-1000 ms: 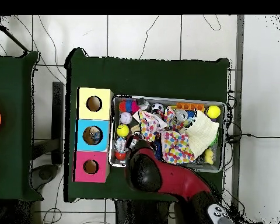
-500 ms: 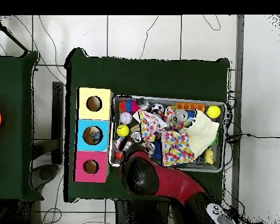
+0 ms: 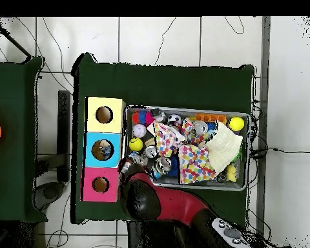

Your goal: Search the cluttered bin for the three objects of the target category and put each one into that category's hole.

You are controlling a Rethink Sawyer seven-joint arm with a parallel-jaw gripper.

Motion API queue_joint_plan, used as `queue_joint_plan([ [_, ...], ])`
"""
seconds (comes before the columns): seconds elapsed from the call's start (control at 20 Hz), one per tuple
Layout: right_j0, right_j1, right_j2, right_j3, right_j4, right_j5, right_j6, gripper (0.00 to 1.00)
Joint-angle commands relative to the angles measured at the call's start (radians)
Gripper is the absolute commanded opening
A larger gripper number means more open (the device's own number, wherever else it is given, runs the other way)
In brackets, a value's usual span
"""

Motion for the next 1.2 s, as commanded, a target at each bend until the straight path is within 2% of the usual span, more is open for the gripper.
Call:
queue_joint_plan([
  [0.05, -0.011, 0.095, 0.096, -0.02, 0.008, -0.072, 0.239, 0.0],
  [0.45, -0.044, 0.106, 0.118, -0.032, -0.006, -0.056, 0.209, 0.0],
  [0.5, -0.046, 0.106, 0.12, -0.032, -0.008, -0.056, 0.207, 1.0],
  [1.2, -0.037, 0.093, 0.104, -0.051, 0.002, -0.041, 0.189, 1.0],
])
